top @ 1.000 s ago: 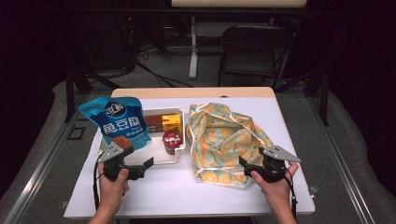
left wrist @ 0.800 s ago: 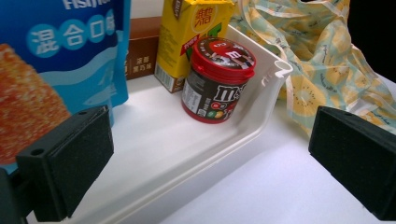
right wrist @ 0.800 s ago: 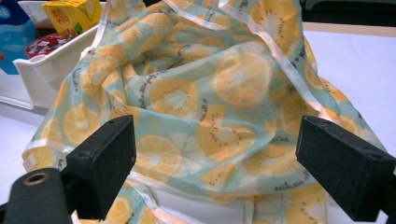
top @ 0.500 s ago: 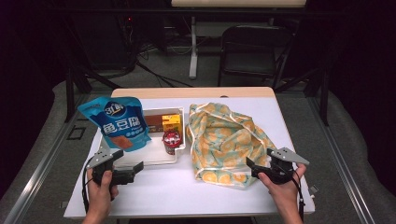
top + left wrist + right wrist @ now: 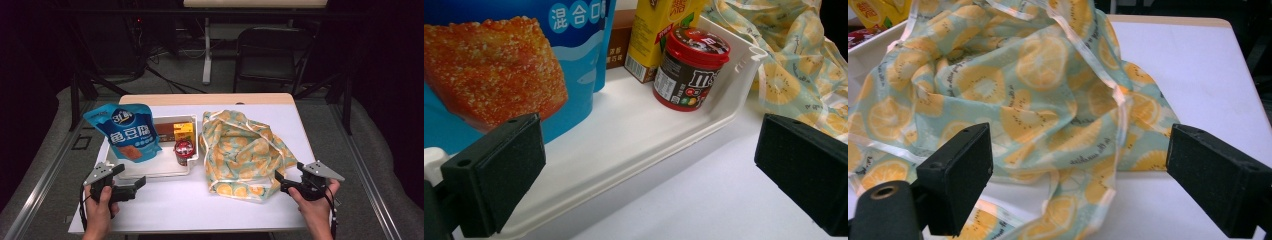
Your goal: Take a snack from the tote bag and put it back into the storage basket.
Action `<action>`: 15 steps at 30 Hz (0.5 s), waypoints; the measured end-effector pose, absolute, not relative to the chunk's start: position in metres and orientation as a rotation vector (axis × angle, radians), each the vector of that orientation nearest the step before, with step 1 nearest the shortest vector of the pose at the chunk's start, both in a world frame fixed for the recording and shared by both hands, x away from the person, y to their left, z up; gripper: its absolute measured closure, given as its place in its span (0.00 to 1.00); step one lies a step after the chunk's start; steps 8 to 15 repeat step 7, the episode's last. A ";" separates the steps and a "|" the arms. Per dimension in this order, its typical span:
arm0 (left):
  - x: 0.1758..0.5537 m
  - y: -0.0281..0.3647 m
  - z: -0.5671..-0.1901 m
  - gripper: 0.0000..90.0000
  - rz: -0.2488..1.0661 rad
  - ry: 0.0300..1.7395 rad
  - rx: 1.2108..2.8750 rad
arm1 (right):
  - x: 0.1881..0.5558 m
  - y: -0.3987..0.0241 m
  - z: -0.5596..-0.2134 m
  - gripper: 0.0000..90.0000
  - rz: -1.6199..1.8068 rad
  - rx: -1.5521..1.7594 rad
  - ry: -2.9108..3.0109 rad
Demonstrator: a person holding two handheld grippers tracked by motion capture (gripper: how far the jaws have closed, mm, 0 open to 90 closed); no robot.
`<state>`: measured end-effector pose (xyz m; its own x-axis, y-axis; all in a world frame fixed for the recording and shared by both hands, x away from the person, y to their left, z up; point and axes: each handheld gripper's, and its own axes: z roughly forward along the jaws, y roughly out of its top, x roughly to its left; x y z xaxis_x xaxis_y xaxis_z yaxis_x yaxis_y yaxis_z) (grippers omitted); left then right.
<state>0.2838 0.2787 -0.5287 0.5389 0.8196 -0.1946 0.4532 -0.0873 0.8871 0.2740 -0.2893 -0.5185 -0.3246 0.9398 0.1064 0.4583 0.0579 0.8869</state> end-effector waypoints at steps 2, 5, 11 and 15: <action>0.284 0.278 -0.529 0.00 0.438 1.073 1.724 | 0.274 -0.294 -0.519 0.12 1.210 1.404 1.824; 0.284 0.276 -0.529 0.00 0.438 1.069 1.725 | 0.274 -0.297 -0.520 0.12 1.215 1.414 1.809; 0.284 0.275 -0.530 0.00 0.440 1.069 1.732 | 0.274 -0.297 -0.521 0.14 1.220 1.416 1.801; 0.284 0.275 -0.530 0.00 0.440 1.069 1.732 | 0.274 -0.297 -0.521 0.14 1.220 1.416 1.801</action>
